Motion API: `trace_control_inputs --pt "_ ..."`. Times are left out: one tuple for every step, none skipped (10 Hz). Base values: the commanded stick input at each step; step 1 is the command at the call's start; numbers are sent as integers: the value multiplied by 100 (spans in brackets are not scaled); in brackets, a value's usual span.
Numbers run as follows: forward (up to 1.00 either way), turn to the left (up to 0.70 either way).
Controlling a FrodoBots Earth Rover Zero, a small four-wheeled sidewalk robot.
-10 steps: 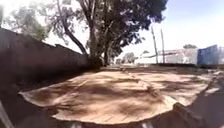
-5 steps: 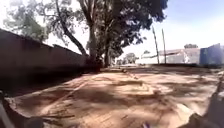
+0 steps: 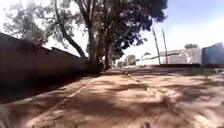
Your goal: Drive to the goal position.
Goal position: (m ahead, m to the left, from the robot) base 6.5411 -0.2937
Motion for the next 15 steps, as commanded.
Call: trace_control_inputs --pt "70 0" --pt "70 0" --pt "70 0" --pt "69 0" --pt "69 0" --pt "69 0" --pt "69 0" --pt "69 0" --pt "69 0" --pt "69 0" --pt "69 0" --pt "69 0" --pt "69 0" --pt "69 0" --pt "69 0"
